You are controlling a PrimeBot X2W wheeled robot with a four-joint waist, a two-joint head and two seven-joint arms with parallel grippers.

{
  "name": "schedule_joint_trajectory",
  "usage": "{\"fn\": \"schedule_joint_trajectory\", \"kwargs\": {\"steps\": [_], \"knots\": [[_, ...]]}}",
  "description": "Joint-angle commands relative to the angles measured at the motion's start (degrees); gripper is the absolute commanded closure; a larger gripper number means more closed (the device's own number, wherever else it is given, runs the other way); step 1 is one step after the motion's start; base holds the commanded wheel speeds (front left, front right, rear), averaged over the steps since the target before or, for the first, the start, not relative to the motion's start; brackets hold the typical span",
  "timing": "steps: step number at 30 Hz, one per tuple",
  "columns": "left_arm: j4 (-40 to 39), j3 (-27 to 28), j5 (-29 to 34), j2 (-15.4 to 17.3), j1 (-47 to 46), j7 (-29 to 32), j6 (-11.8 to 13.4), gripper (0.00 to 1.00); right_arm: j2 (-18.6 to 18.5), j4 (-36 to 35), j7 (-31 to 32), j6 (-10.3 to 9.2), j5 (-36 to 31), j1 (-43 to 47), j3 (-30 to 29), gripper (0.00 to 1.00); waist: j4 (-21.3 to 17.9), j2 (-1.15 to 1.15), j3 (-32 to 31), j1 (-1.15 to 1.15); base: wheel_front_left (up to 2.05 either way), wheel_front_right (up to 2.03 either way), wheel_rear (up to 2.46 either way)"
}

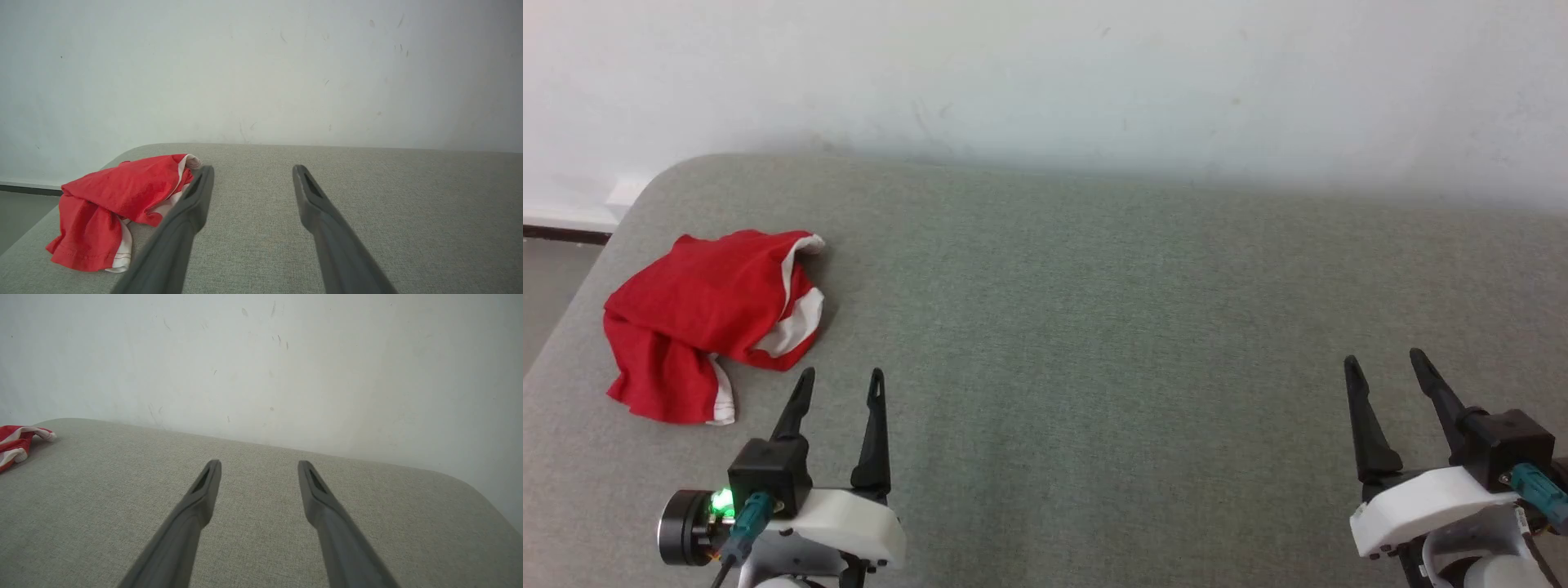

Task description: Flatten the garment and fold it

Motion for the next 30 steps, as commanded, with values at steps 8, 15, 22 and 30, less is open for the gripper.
{"fn": "schedule_joint_trajectory", "kwargs": {"steps": [8,15,22,30], "knots": [[-0.6,-0.5,-0.9,-0.1,1.2,-1.5,0.9,0.00,0.1,0.5,-1.5,-0.03,-0.2,-1.0,-0.2,0.00,3.5,0.00,0.4,0.00,0.00,0.00,0.00],[-0.8,-0.7,-1.5,-0.2,1.7,-2.3,1.3,0.00,0.1,0.9,-2.3,-0.03,-0.2,-1.3,0.2,0.00,6.0,0.00,0.5,0.00,0.00,0.00,0.00],[-0.8,-0.9,-2.0,-0.2,2.2,-3.2,1.5,0.00,0.1,1.6,-3.2,-0.04,-0.2,-1.4,1.1,0.00,8.6,0.00,0.3,0.00,0.00,0.00,0.00],[-0.7,-1.0,-2.3,-0.2,2.9,-4.1,1.5,0.00,0.2,2.6,-4.1,-0.04,0.2,-1.2,2.4,0.00,11.5,0.00,-0.4,0.00,0.00,0.00,0.00]]}}
